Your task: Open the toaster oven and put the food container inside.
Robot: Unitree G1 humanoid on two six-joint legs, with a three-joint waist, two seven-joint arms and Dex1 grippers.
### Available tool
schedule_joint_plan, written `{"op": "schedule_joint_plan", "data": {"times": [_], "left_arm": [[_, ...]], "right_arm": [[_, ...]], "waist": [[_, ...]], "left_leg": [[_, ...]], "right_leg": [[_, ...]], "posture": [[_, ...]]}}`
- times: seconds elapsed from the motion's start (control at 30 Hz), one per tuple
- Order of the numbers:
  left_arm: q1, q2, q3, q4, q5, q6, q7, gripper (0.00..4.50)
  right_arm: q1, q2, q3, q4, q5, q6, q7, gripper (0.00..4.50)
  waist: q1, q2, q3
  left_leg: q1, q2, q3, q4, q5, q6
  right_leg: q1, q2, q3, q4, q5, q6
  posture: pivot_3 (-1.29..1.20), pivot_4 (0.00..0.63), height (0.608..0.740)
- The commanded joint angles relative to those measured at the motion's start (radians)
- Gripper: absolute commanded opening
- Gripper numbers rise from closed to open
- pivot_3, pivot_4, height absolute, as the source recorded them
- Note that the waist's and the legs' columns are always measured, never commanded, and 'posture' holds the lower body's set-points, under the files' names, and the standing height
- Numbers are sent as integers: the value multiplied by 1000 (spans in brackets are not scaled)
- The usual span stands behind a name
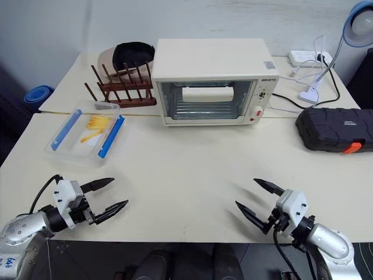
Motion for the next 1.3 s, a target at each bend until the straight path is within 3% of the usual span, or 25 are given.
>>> {"op": "schedule_joint_plan", "data": {"times": [0.03,0.07,0.17,0.23,0.47,0.7,0.9,1.13,1.3], "left_arm": [[-24,-9,-4,-58,6,-10,35,4500],[-33,-10,-4,-66,-8,2,37,4500],[-110,29,30,-120,-267,209,-19,4500],[-175,54,48,-116,-344,274,-33,4500],[-370,74,63,-64,-370,318,-6,4500],[-377,44,54,-56,-335,307,20,4500],[-366,9,46,-52,-315,311,44,4500],[-434,21,72,6,-351,361,55,4500],[-534,13,69,48,-372,396,69,3362]], "right_arm": [[-78,15,-15,18,6,-10,-46,4477],[-112,16,-16,24,14,5,-55,4477],[-320,-17,-5,53,75,123,-62,4477],[-461,-32,2,90,116,218,-63,4477],[-788,1,53,272,108,331,-77,4477],[-945,59,101,355,68,314,-76,4477],[-974,116,127,313,78,297,-35,4477],[-787,35,163,171,53,276,91,4477],[-715,20,150,136,46,275,65,4500]], "waist": [[-2,0,0],[-5,0,0],[-9,0,0],[-13,3,2],[-6,3,2],[-12,4,2],[-30,4,2],[-27,3,2],[-20,3,2]], "left_leg": [[0,0,0,0,0,0],[0,0,0,0,0,0],[0,1,0,0,1,-1],[0,2,0,0,1,-2],[-3,3,0,1,4,-7],[-6,3,2,0,5,-8],[-12,3,4,2,6,-10],[-15,4,4,3,7,-11],[-16,0,4,6,8,-9]], "right_leg": [[0,0,0,0,0,0],[0,0,0,0,0,0],[-2,1,1,2,1,0],[-3,2,0,5,1,-1],[-6,4,-3,5,0,-3],[-9,3,-1,5,1,-2],[-19,2,0,9,1,-2],[-22,4,-1,15,1,-2],[-21,1,-1,14,2,-1]], "posture": [[0,150,740],[0,150,740],[0,150,740],[0,150,740],[0,150,740],[0,150,740],[0,150,740],[0,150,740],[0,150,740]]}}
